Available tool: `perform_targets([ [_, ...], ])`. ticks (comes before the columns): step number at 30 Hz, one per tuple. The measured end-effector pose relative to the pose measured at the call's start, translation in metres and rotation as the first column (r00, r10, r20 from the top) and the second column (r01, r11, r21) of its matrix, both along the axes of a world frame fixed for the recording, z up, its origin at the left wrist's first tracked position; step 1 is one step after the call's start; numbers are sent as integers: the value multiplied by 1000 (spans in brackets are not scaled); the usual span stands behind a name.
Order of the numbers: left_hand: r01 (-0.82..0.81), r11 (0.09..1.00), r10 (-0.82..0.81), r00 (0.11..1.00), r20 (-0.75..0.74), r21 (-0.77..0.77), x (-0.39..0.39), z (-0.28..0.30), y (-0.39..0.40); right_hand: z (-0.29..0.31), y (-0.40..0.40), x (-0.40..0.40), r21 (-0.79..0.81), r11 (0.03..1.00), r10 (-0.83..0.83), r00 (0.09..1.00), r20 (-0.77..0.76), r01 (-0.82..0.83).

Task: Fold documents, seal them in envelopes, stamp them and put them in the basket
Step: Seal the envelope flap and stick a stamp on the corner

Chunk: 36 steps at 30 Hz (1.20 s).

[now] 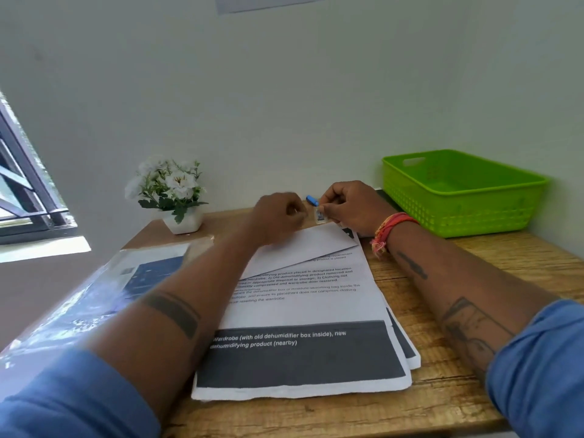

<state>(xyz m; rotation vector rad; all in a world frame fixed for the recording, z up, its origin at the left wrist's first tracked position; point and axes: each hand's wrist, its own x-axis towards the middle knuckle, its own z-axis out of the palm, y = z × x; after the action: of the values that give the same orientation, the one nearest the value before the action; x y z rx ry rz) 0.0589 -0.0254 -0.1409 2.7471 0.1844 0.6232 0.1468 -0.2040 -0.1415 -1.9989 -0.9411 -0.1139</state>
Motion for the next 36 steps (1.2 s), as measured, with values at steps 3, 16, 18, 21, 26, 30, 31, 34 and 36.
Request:
perform_targets([
  [3, 44, 998, -42, 998, -48, 50, -10, -15, -13, 1, -7, -2, 4, 1000, -24, 1000, 1, 24],
  [16, 106, 994, -103, 993, -60, 39, -44, -19, -19, 5, -22, -6, -238, 971, 24, 997, -73, -40],
  [18, 108, 992, -105, 993, -48, 64, -42, -24, -18, 5, -21, -6, -258, 965, 28, 997, -70, -46],
  [21, 126, 988, -121, 991, -50, 92, -42, -27, -18, 3, -17, -8, -259, 965, 27, 997, -77, -46],
  [26, 133, 985, -130, 991, -36, 105, -43, -25, -20, 1, -14, -9, -262, 965, 2, 998, -70, -20],
  [30, 137, 986, -135, 990, -29, 99, -45, -26, -22, 0, -12, -11, -283, 959, -5, 997, -78, -17],
  [31, 137, 985, -135, 990, -27, 104, -45, -26, -22, 0, -12, -12, -288, 957, -8, 997, -75, -14],
  [34, 130, 986, -126, 991, -37, 106, -45, -25, -21, 1, -11, -14, -298, 955, -18, 997, -73, -5],
  [36, 136, 985, -132, 990, -44, 107, -44, -25, -20, 1, -10, -15, -307, 952, -22, 997, -68, 0],
])
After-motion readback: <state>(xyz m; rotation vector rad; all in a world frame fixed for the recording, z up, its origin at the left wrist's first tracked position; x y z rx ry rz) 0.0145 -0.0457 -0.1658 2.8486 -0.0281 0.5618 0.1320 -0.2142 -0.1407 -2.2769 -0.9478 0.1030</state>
